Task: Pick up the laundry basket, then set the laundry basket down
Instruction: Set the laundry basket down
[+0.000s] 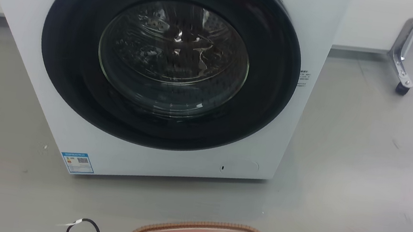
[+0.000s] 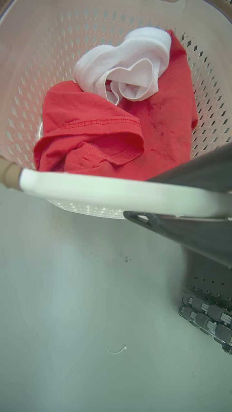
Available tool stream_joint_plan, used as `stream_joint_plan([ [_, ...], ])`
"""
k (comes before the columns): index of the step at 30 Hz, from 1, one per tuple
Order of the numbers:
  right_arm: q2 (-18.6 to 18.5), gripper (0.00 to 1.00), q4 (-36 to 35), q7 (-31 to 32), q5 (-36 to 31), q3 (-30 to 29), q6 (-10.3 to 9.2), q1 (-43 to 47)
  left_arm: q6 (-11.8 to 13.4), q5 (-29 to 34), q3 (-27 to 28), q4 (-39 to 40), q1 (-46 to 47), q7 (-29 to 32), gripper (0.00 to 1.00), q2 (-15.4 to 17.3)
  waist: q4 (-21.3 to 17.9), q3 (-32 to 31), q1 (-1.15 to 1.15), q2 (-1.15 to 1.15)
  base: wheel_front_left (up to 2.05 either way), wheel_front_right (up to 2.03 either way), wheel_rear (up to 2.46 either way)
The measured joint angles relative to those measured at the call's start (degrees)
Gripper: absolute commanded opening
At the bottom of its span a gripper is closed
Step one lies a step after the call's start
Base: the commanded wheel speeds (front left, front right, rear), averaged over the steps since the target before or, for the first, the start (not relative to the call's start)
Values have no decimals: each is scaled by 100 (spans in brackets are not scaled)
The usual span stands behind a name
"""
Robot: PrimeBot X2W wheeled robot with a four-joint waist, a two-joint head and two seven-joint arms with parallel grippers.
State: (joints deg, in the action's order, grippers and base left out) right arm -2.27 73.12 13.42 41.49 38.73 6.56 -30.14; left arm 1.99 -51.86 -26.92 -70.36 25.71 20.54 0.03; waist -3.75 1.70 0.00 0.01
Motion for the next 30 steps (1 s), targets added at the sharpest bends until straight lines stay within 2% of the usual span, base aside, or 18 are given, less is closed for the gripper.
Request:
stream_joint_plan([
  [20,-62,0,-270,-860,-68,-125,-304,-1053,7,339,-101,271,1159,-984,0,145,-99,1385,1,0,0,0,0],
  [30,-80,0,-400,-1311,-174,-127,-387,-1540,7,559,-142,356,1658,-1369,0,243,-121,2212,1,0,0,0,0],
])
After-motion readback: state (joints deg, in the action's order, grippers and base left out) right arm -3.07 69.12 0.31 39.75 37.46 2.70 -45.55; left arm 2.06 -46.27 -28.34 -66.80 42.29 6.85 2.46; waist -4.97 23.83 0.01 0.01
